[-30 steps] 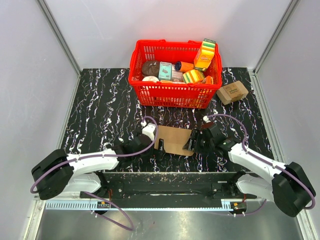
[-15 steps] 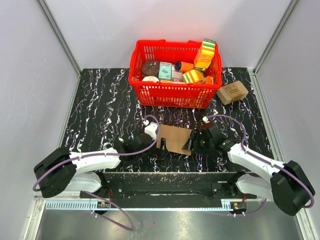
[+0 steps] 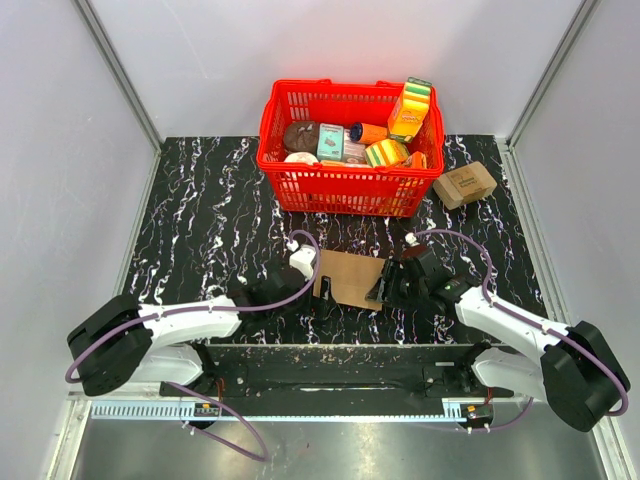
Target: Fold the paper box
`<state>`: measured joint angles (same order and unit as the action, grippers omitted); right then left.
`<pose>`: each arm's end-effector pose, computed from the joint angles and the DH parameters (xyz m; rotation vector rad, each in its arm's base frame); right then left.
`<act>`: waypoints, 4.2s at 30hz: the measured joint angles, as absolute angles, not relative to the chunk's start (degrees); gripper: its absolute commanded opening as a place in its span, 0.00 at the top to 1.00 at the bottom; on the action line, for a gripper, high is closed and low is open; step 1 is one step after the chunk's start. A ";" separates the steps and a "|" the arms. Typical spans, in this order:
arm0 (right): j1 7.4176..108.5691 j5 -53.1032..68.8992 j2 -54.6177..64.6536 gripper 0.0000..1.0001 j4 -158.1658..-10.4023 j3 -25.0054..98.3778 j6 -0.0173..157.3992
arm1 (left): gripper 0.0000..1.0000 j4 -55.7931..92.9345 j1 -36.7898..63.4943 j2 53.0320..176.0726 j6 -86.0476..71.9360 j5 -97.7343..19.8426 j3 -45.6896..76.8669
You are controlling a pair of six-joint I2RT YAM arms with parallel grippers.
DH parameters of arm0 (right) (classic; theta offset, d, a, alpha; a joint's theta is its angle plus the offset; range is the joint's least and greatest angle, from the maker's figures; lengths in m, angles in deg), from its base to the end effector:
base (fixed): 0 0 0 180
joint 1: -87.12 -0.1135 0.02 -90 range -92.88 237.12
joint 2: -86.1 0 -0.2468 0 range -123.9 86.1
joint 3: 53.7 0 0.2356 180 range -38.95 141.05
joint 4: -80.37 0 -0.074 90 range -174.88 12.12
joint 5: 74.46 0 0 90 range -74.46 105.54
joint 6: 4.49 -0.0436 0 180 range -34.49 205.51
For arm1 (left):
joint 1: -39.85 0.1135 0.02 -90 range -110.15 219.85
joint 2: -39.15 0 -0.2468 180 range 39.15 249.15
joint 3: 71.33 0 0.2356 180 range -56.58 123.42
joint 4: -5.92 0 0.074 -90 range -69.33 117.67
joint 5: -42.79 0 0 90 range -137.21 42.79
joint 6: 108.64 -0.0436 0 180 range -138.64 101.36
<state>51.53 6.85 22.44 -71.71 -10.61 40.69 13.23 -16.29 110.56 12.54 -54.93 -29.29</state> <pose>0.1659 0.1268 0.1642 0.1332 2.5708 0.7788 0.1389 -0.1966 0.1619 0.4196 2.2553 -0.6828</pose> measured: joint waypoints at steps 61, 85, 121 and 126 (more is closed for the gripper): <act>51.53 12.51 21.24 0.58 -67.89 -8.97 47.51 | 0.40 6.72 -16.40 112.05 12.70 -52.18 -31.98; 51.55 22.09 25.52 0.60 -59.49 -2.26 51.38 | 0.42 4.27 -16.38 112.20 11.76 -53.01 -32.99; 51.53 15.31 4.50 0.74 -86.81 3.75 64.66 | 0.44 6.00 -16.05 119.77 11.10 -54.17 -28.83; 51.53 14.28 1.68 0.74 -86.77 4.89 64.95 | 0.44 6.02 -16.05 120.64 11.12 -54.91 -28.37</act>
<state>51.53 14.28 1.68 -86.77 4.89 64.95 6.02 -16.05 120.64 11.12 -54.91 -28.37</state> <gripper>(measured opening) 0.263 0.560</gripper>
